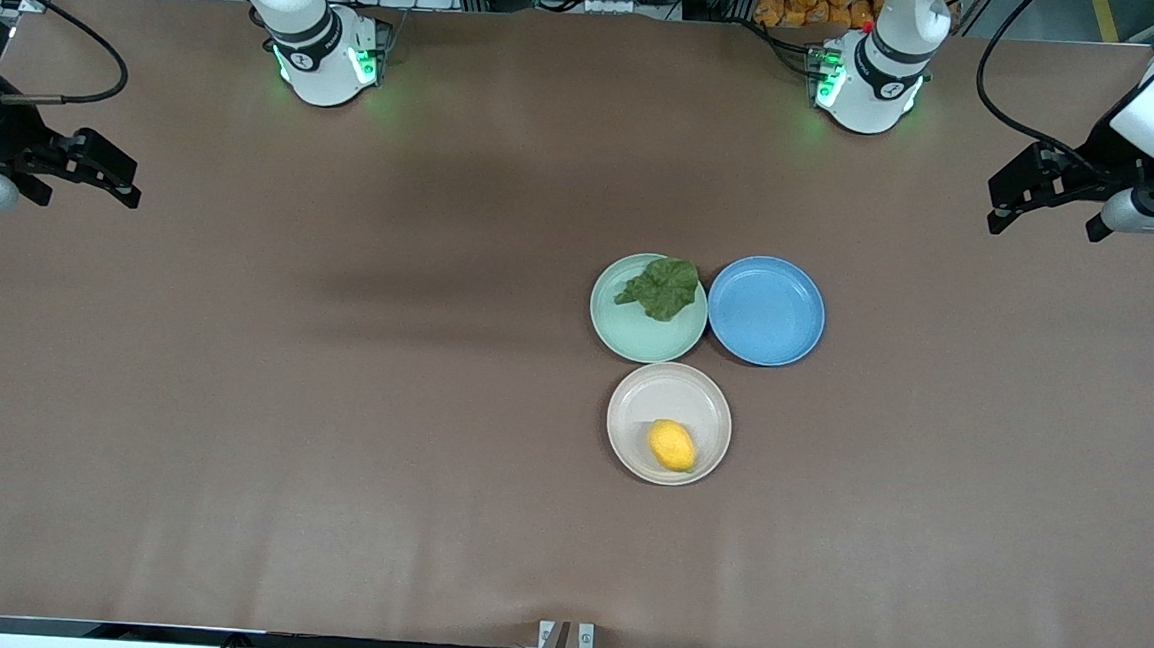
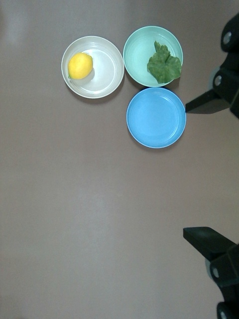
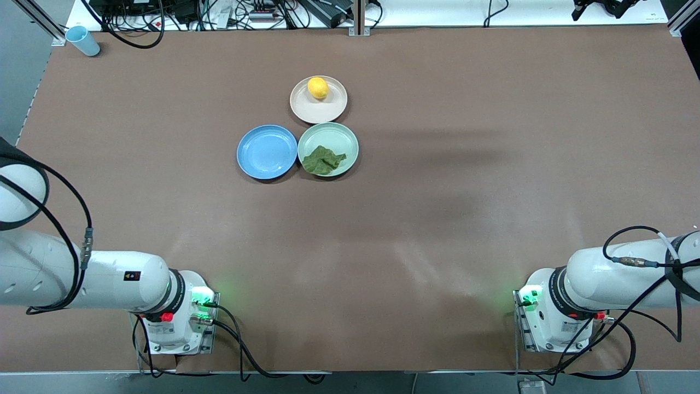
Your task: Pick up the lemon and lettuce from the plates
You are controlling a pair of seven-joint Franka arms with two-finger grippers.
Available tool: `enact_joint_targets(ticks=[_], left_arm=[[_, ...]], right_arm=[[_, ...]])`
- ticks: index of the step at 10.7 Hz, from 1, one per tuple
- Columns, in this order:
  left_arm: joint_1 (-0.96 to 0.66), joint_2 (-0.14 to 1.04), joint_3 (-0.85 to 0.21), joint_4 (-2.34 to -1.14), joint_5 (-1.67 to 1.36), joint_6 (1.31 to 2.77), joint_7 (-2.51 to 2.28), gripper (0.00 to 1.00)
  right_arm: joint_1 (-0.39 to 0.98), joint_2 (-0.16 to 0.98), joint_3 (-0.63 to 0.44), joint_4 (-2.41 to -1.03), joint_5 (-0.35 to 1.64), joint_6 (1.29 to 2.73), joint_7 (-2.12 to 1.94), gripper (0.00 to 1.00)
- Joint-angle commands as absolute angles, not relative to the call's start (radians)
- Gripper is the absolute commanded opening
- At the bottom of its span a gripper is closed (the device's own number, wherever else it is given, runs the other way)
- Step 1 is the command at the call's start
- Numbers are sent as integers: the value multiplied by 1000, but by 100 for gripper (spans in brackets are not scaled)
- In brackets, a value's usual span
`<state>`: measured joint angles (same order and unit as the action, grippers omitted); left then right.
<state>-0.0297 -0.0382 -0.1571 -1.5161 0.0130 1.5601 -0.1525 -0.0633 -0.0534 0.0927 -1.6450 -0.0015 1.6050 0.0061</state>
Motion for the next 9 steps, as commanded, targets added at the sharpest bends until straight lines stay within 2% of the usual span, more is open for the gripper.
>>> enact_joint_targets(ticks=[1, 9], left_arm=[[-29, -28, -158, -1489, -5, 1537, -132, 100], [-34, 64, -160, -1483, 0, 1546, -149, 100]], right_arm=[[-74, -77, 106, -1663, 5, 1606, 3, 100], [-80, -71, 103, -1664, 3, 1617, 2, 100]])
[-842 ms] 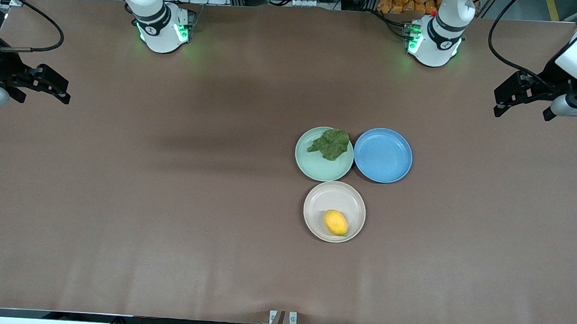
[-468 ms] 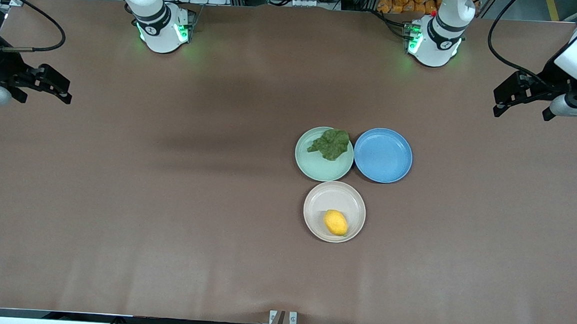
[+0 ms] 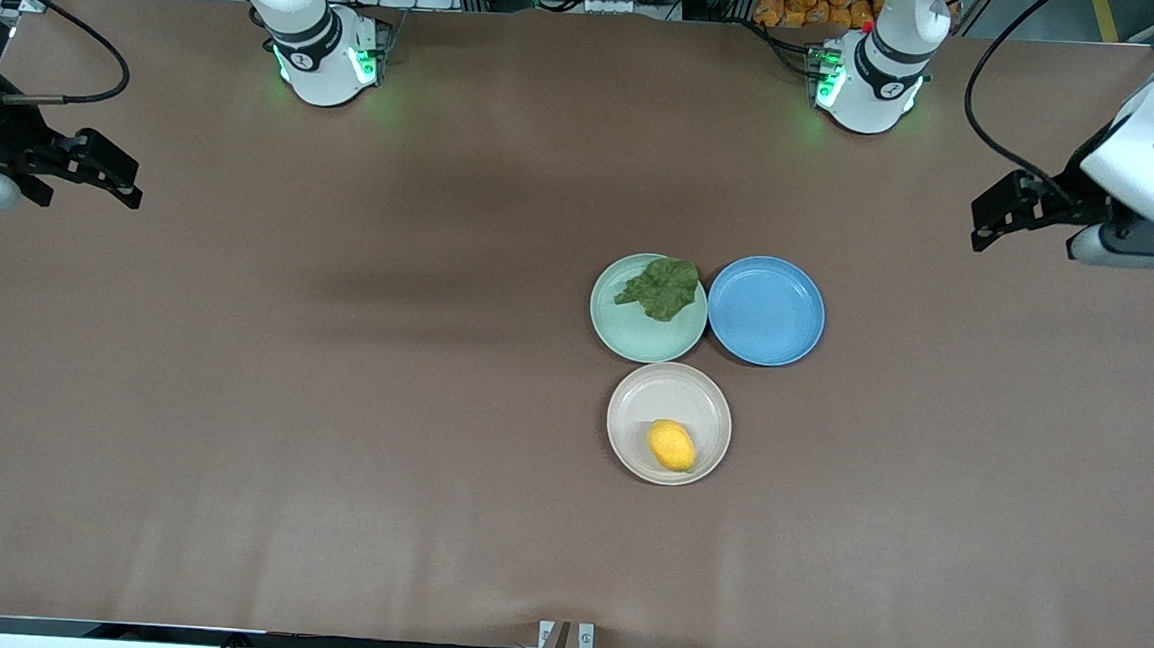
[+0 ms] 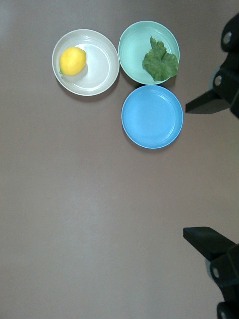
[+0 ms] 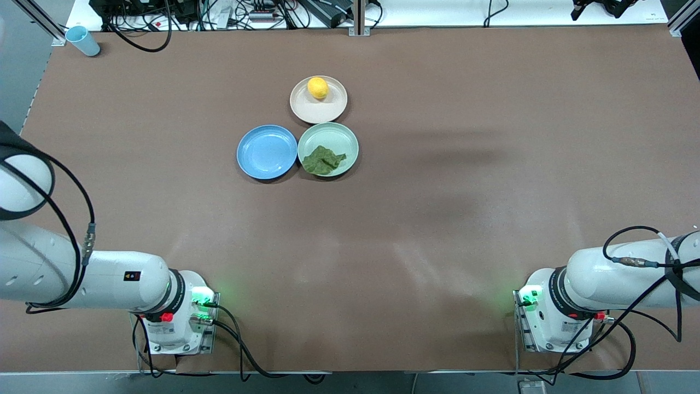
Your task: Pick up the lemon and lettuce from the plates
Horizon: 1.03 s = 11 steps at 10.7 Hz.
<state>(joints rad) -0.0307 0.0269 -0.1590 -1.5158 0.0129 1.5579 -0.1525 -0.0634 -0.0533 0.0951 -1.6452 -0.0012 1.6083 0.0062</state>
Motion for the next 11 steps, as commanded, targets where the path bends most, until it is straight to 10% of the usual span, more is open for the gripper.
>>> enact_joint_targets(ticks=[1, 11], left_arm=[[-34, 84, -160, -1483, 0, 1569, -150, 100], [-57, 414, -161, -1408, -112, 1811, -213, 100]], right_arm=[[-81, -69, 103, -1664, 3, 1617, 3, 100], [-78, -71, 104, -1663, 3, 1617, 3, 100]])
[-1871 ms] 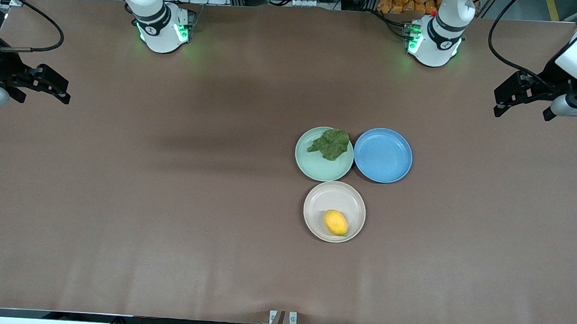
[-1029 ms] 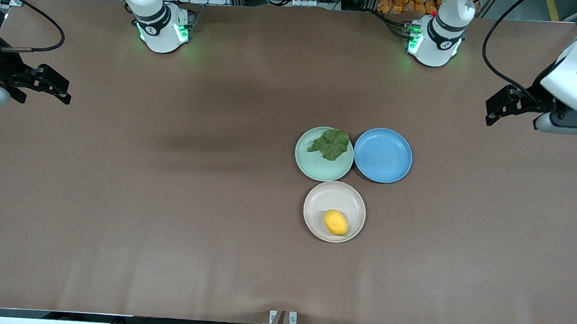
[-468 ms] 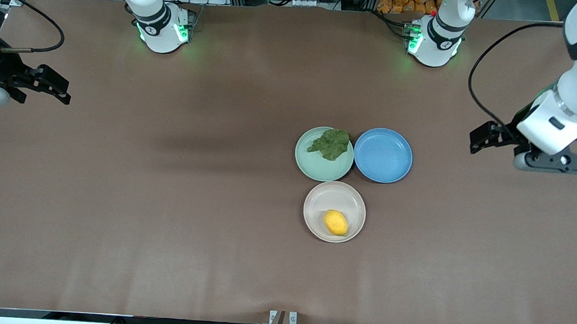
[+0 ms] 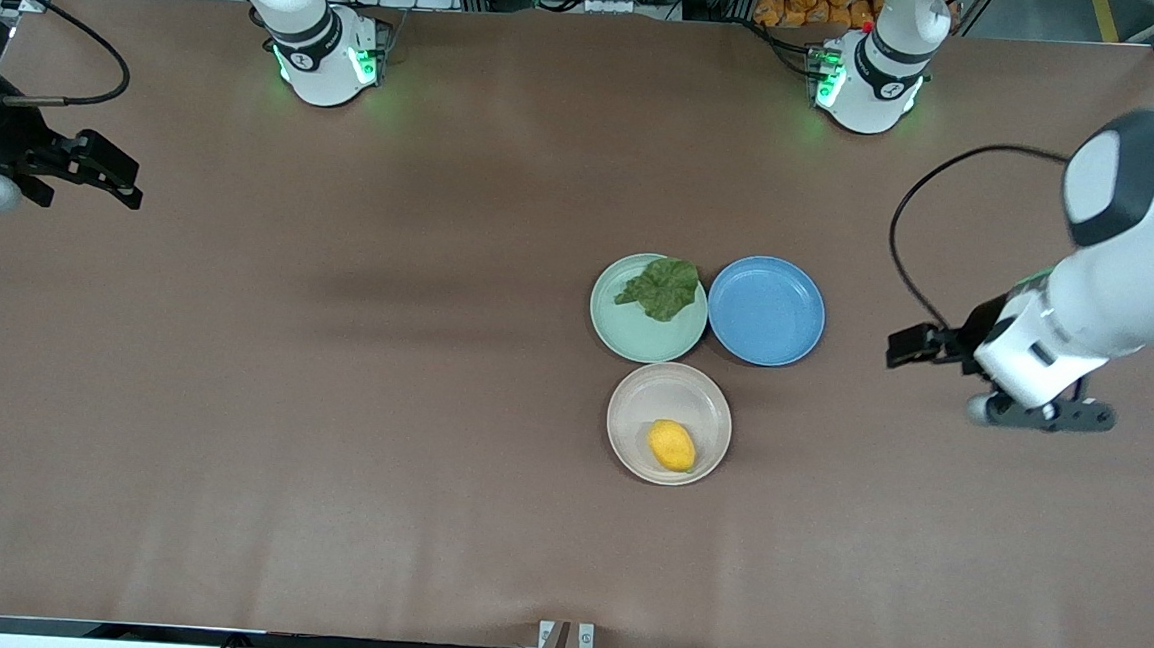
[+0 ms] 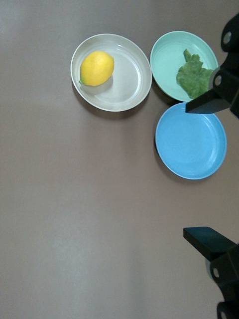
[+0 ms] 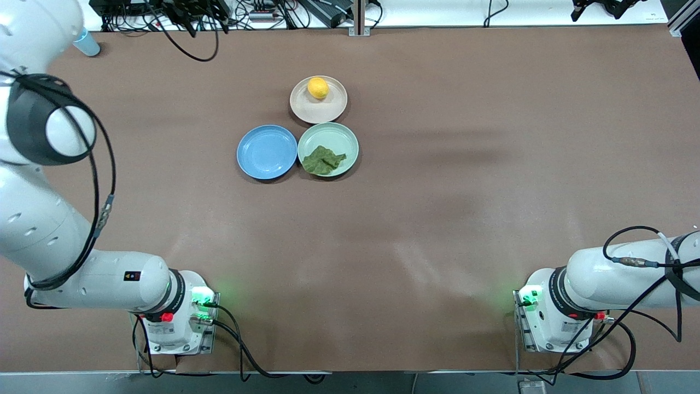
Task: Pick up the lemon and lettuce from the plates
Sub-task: 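Move the left gripper over the yellow lemon on the white plate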
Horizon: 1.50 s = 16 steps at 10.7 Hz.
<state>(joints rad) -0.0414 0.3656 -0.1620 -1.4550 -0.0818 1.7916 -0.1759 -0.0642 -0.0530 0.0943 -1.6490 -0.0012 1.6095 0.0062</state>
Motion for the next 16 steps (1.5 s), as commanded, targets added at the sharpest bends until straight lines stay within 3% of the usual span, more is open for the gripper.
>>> enact_joint_targets(ticks=[1, 7, 14, 16], left_arm=[[-57, 431, -161, -1408, -130, 1845, -224, 100], [-92, 541, -161, -1408, -224, 2054, -297, 100], [-265, 698, -146, -1413, -210, 2336, -683, 100], [-296, 732, -143, -1414, -209, 2359, -788, 100]], right_arm=[[-80, -71, 104, -1663, 5, 1615, 3, 100], [-80, -66, 103, -1663, 8, 1628, 3, 100], [-61, -52, 107, -1661, 14, 1626, 6, 100], [-67, -51, 106, -1654, 14, 1612, 5, 100]])
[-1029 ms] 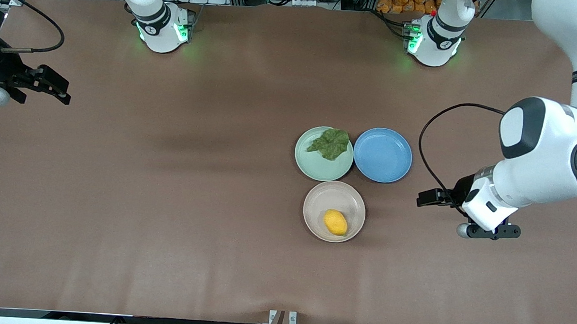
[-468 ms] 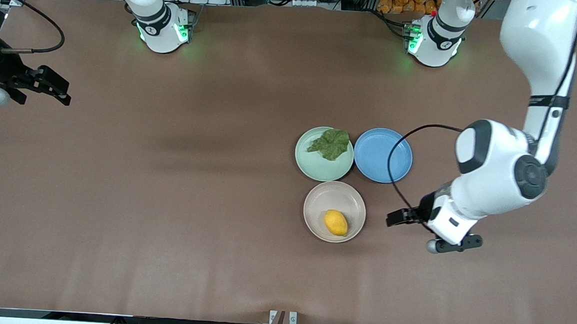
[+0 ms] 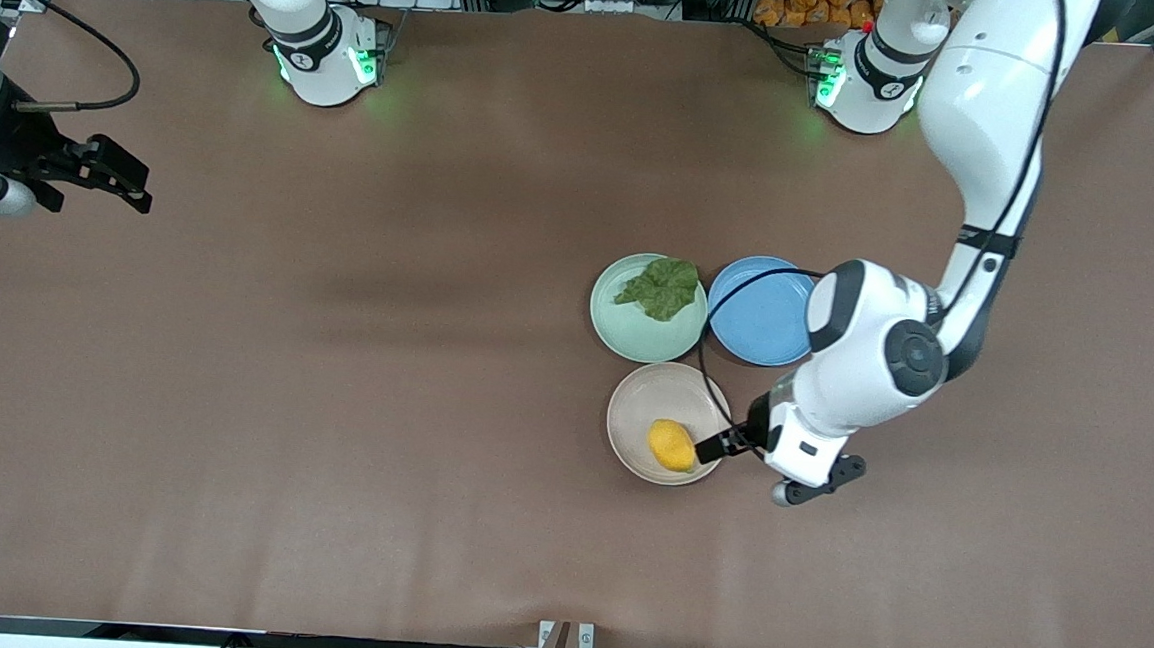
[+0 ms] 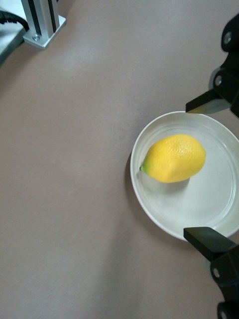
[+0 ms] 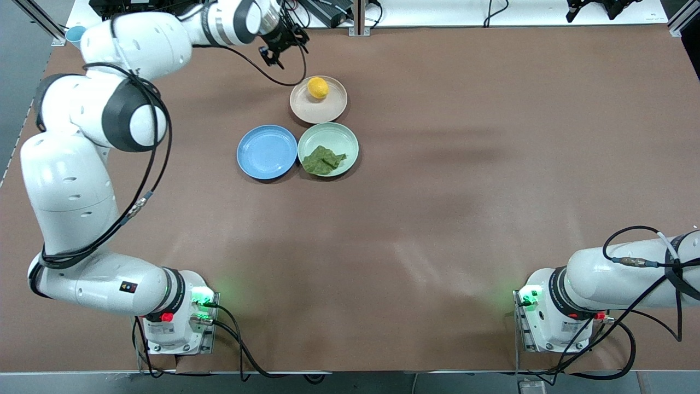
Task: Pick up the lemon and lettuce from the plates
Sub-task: 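Lower the left gripper and close it around the lemon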
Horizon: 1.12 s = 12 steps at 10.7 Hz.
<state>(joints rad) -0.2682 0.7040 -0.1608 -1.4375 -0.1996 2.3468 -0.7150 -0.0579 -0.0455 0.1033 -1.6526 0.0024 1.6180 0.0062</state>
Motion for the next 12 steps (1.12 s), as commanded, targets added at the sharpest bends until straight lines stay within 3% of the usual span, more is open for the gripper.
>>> enact_joint_targets(ticks=[1, 6, 11, 12], left_arm=[[-317, 750, -135, -1414, -207, 2374, -863, 100], [-483, 850, 0, -1414, -187, 2509, -1004, 100], [-494, 882, 20, -1414, -172, 2591, -1025, 100], [-508, 881, 28, -1414, -161, 2612, -1028, 30]], right_arm=[[-69, -52, 103, -1652, 14, 1605, 3, 100], [-94, -45, 101, -1637, 12, 1601, -6, 100], [-91, -43, 103, -1632, 12, 1601, -3, 100], [-83, -41, 103, -1634, 12, 1603, 3, 100]])
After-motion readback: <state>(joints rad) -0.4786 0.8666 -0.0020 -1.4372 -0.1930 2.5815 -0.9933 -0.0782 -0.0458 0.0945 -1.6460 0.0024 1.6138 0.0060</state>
